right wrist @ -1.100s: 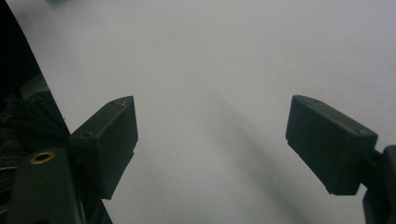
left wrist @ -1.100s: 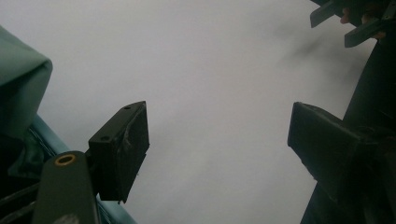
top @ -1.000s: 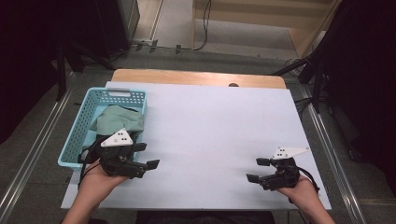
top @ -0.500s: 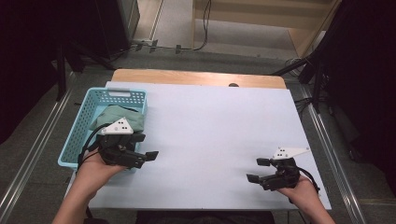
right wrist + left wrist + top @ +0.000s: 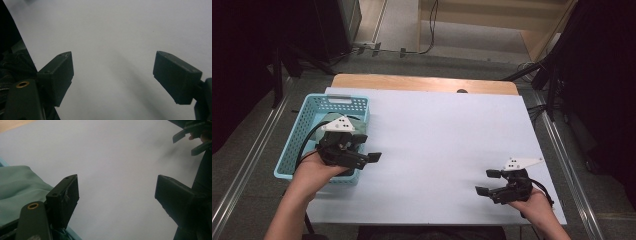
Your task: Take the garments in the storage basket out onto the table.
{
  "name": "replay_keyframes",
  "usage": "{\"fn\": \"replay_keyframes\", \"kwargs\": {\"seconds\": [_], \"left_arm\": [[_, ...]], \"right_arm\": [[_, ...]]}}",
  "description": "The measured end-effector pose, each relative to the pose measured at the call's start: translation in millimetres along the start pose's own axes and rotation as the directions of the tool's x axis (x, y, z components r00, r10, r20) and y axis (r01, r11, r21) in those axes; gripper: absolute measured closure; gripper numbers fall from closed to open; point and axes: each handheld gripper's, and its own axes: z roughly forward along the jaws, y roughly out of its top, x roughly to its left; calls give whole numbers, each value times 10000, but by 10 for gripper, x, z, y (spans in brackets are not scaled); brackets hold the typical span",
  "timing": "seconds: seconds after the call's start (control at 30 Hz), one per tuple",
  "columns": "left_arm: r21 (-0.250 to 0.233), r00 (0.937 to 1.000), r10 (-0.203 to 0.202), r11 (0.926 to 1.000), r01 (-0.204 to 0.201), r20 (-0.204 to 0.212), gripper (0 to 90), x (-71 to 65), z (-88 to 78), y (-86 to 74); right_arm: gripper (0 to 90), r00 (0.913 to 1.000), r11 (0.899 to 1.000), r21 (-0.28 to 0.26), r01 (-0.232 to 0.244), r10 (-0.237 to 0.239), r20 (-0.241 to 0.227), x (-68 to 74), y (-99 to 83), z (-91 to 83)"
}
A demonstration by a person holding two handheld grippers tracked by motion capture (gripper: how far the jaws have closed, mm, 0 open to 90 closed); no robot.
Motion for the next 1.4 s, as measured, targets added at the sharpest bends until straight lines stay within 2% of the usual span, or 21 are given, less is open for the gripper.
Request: {"fn": "replay_keyframes", "kwargs": {"seconds": [0.3,0.5,0.53,0.57,0.67,0.77,0.87,1.13,1.27,1.3,1.4], "left_arm": [[95,9998,-138,9999,140,-138,204,109,-62,87],[-71,9989,-374,9993,372,-289,203,209,-100,144],[-71,9989,-374,9993,372,-289,204,209,-100,144],[-122,9984,-318,9994,313,-476,204,217,-110,166],[-186,9982,-249,9995,239,-544,203,223,-133,190],[-440,9976,-230,9988,201,-653,201,245,-211,214],[-481,9959,-255,9986,214,-871,179,280,-267,199],[-864,9945,-586,9950,511,-867,132,363,-412,133],[-754,9922,-867,9939,801,-893,22,399,-438,117],[-646,9903,-983,9936,922,-980,6,416,-450,109],[-763,9900,-1042,9923,972,-948,0,445,-481,92]], "right_arm": [[154,10000,10000,17,24,-23,-44,3,0,7],[154,9999,10000,10,78,-78,-65,-1,2,14],[154,9999,10000,14,81,-81,-81,-1,2,15],[154,9999,9999,40,112,-111,-83,-2,3,17],[154,9998,9999,60,143,-142,-141,5,6,24],[154,9997,9998,107,169,-167,-160,14,6,27],[154,9996,9996,161,213,-210,-177,19,6,27],[154,9995,9996,158,228,-225,-199,20,9,27],[154,9995,9995,193,265,-262,-185,23,9,31],[154,9995,9995,215,249,-245,-191,25,8,30],[154,9995,9996,194,221,-217,-220,25,7,26]]}}
